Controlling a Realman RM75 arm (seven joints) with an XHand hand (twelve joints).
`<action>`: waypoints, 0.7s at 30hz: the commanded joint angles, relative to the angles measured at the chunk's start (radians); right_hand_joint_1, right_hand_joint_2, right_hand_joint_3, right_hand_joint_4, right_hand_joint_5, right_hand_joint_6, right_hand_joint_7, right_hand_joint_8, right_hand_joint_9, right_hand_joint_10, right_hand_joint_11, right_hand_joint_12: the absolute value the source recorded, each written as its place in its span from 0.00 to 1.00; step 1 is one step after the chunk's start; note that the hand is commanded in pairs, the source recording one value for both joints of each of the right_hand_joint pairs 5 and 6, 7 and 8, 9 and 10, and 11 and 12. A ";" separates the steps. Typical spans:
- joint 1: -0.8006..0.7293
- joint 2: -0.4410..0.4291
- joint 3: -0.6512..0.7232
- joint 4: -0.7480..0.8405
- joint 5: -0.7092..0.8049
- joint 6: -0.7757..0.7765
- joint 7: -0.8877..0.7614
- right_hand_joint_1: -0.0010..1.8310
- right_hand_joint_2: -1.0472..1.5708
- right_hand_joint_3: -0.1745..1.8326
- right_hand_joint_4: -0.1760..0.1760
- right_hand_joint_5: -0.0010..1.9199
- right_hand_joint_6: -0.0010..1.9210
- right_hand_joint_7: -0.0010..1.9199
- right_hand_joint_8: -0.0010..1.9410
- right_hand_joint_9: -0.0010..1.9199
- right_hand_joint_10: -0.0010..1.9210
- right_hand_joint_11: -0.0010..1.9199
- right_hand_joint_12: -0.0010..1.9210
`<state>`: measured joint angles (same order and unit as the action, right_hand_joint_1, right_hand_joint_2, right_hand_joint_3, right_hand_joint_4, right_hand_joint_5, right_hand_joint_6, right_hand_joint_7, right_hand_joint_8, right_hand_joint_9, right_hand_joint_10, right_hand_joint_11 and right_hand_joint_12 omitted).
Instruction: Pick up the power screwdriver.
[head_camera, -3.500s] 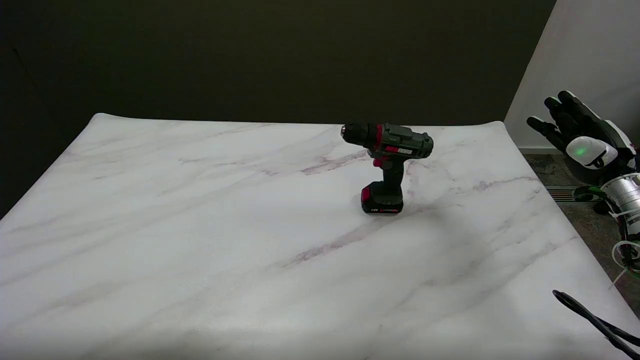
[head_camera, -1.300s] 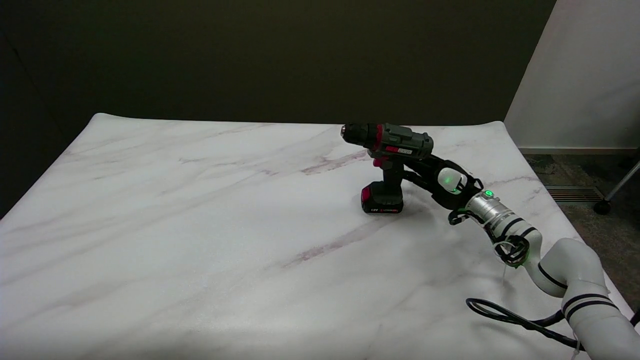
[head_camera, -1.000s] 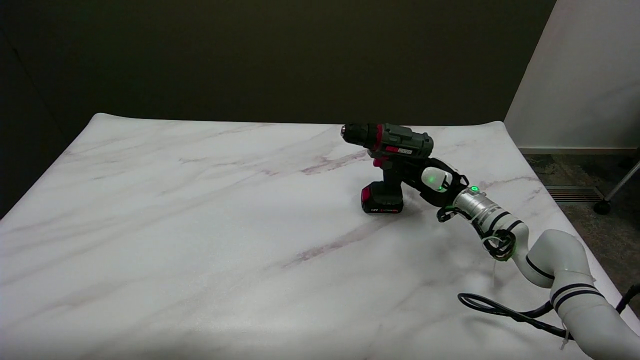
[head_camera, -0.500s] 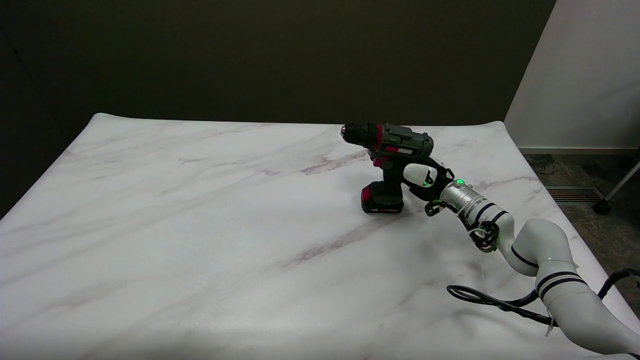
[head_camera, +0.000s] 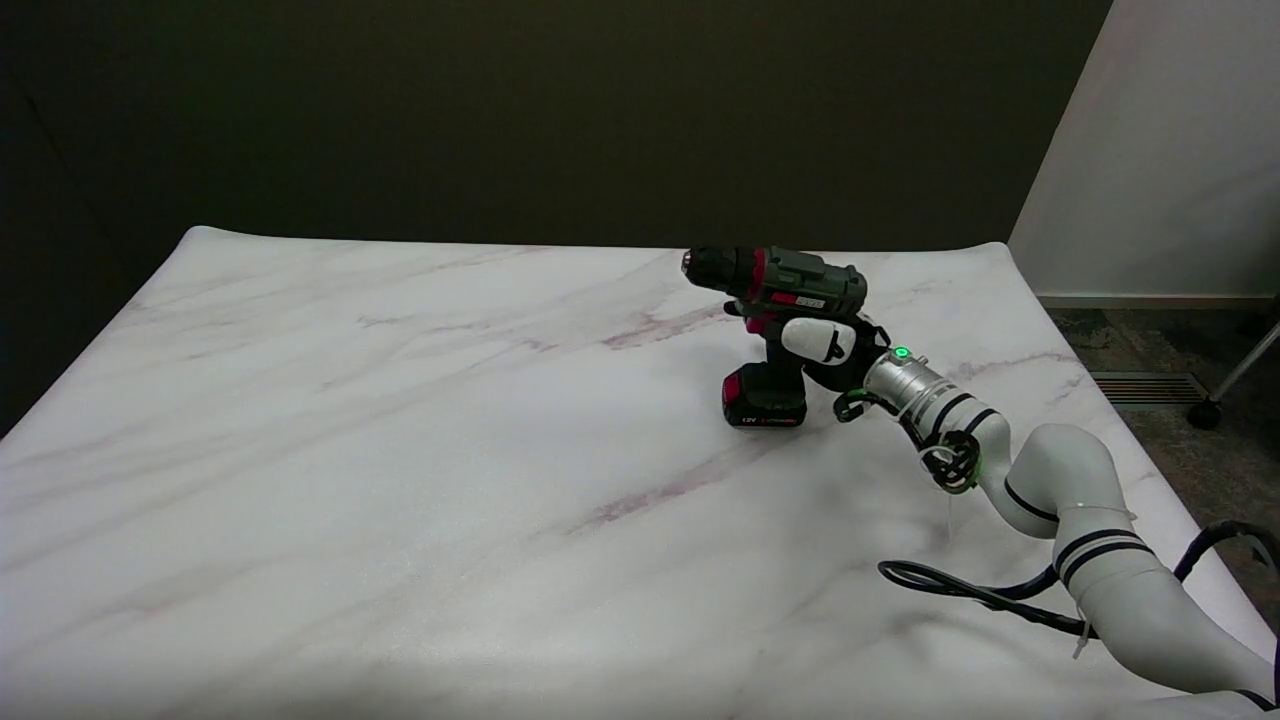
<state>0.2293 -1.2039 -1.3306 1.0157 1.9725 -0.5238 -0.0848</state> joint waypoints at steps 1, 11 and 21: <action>0.011 -0.010 -0.029 0.029 -0.011 0.006 0.000 0.60 0.31 0.24 0.06 0.12 0.12 0.28 0.28 0.07 0.07 0.05 0.05; -0.013 -0.013 -0.029 0.047 -0.013 0.009 0.000 0.64 0.36 0.24 0.05 0.12 0.12 0.28 0.28 0.07 0.07 0.06 0.06; -0.041 -0.013 0.009 0.044 -0.003 0.008 0.000 0.67 0.40 0.29 0.09 0.14 0.14 0.28 0.28 0.08 0.08 0.08 0.08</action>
<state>0.2199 -1.2141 -1.3467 1.0518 1.9628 -0.5168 -0.0848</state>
